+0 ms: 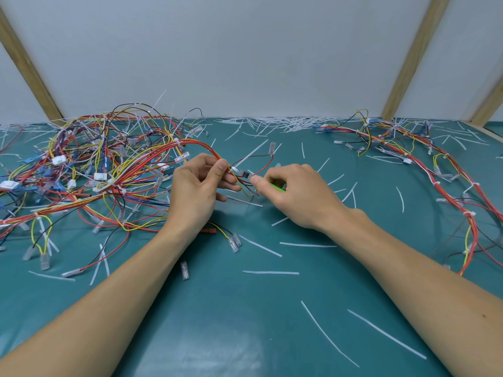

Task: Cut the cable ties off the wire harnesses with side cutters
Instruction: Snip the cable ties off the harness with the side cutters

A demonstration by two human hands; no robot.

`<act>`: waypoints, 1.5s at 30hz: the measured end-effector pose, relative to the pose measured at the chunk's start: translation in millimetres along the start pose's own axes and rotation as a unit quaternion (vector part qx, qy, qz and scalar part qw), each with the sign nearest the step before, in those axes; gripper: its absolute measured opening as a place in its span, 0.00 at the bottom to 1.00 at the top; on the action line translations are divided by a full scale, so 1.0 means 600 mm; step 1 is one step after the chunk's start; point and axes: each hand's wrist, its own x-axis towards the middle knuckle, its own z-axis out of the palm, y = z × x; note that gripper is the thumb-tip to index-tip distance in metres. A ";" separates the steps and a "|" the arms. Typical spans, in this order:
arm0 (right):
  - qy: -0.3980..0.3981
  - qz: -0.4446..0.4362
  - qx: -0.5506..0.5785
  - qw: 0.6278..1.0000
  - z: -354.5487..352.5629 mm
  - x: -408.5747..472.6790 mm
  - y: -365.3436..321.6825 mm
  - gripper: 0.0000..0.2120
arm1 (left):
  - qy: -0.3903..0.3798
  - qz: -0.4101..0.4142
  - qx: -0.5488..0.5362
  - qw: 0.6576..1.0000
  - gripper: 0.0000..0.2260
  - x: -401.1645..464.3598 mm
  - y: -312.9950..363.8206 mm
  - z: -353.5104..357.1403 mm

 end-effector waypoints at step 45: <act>0.017 0.007 0.026 0.999 -0.003 -0.002 0.000 0.30 | 0.022 -0.005 -0.019 1.000 0.09 0.005 0.001 -0.004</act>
